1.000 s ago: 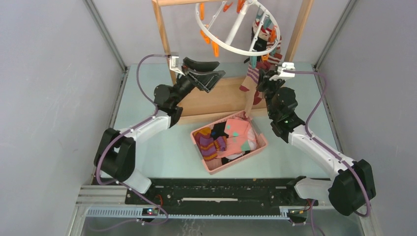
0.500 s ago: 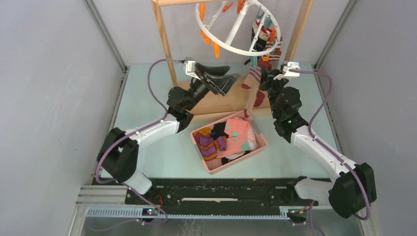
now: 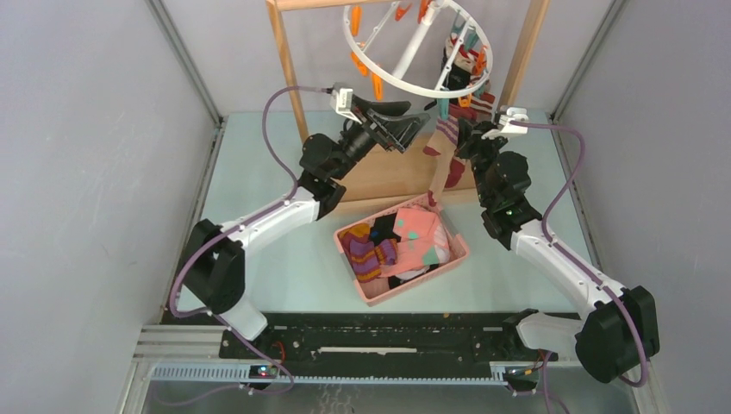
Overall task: Clip the socks to the hanger
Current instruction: Open the clamp at the hanger.
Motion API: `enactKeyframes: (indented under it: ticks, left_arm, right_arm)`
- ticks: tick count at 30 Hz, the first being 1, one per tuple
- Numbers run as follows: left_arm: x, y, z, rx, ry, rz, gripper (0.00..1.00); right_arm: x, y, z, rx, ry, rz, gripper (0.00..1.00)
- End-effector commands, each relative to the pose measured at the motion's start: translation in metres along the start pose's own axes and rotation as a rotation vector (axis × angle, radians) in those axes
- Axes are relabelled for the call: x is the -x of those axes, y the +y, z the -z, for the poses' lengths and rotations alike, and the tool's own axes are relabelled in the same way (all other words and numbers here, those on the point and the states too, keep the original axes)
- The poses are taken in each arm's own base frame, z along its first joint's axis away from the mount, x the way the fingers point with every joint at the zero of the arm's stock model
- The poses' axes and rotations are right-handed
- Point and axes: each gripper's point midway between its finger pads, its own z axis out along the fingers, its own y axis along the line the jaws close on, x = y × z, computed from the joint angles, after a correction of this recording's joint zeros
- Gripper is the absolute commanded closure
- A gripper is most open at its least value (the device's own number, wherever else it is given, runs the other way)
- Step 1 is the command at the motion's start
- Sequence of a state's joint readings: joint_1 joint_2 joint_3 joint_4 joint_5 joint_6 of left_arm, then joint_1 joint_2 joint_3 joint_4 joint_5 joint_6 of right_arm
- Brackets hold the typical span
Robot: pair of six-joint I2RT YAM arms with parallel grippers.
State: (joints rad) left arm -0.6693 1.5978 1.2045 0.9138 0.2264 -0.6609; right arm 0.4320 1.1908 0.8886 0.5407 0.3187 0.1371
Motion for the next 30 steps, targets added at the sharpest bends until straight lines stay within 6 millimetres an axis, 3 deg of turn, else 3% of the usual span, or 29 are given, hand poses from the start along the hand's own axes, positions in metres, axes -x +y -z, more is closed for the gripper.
enactKeyframes:
  ticks: [1,18,30]
  left_arm:
    - [0.007,-0.019,-0.016,-0.095,0.019,-0.038,0.07]
    - [-0.009,-0.008,-0.037,-0.086,0.09,-0.06,0.13]
    - [-0.008,-0.005,-0.049,-0.044,0.075,-0.089,0.2]
  right_arm:
    - [0.012,0.002,0.002,0.013,-0.031,-0.035,1.0]
    - [0.015,0.002,0.003,0.018,-0.038,-0.045,1.0]
    - [0.017,0.003,0.004,0.022,-0.039,-0.053,1.0]
